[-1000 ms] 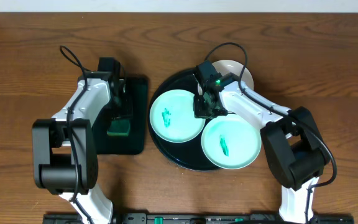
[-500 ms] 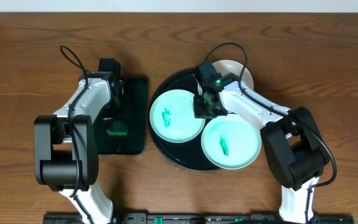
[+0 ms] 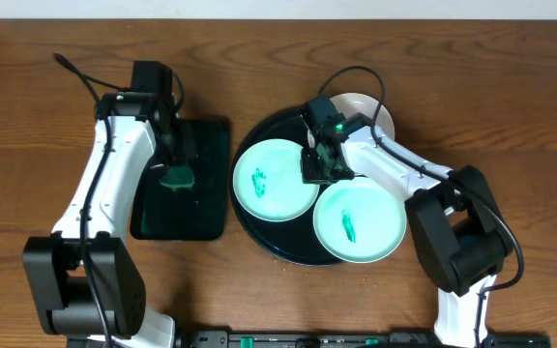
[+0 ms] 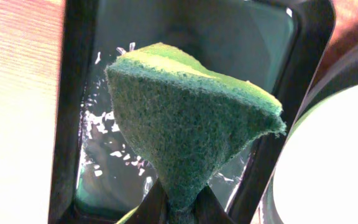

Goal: Clean dirty plates on tray and stack at the side
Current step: 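Scrub the held pale green plate with the sponge in left gripper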

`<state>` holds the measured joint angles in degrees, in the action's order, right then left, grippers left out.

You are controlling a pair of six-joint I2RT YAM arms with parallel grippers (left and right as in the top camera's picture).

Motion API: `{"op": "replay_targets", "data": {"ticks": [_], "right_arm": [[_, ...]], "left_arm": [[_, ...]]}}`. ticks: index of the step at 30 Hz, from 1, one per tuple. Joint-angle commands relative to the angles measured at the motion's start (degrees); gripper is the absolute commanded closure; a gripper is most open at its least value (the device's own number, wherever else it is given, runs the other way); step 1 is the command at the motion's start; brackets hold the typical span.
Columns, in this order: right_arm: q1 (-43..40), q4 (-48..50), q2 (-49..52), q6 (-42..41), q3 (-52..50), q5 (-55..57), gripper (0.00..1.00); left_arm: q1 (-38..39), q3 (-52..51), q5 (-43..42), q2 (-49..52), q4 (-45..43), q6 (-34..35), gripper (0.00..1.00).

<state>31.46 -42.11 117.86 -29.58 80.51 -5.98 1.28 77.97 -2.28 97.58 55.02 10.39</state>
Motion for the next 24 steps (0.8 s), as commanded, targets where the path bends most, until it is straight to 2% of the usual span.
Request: {"op": "replay_targets", "data": {"ticks": [1, 8, 12, 17, 24], "right_arm": [[0.5, 0.3, 1.3, 0.1, -0.6, -0.1, 0.99], [0.4, 0.2, 1.3, 0.0, -0.6, -0.5, 0.99], [0.4, 0.1, 1.3, 0.1, -0.6, -0.7, 0.99], [0.4, 0.1, 1.3, 0.1, -0.6, -0.7, 0.99], [0.3, 0.2, 1.3, 0.1, -0.6, -0.8, 0.99]], "left_arm": [[0.2, 0.5, 1.3, 1.2, 0.8, 5.4, 0.93], [5.5, 0.5, -4.8, 1.2, 1.4, 8.0, 0.93], [10.4, 0.1, -7.5, 1.2, -1.8, 8.9, 0.93], [15.2, -1.0, -7.6, 1.9, -5.4, 11.2, 0.92], [17.3, -1.3, -7.8, 8.0, -7.1, 14.2, 0.93]]}}
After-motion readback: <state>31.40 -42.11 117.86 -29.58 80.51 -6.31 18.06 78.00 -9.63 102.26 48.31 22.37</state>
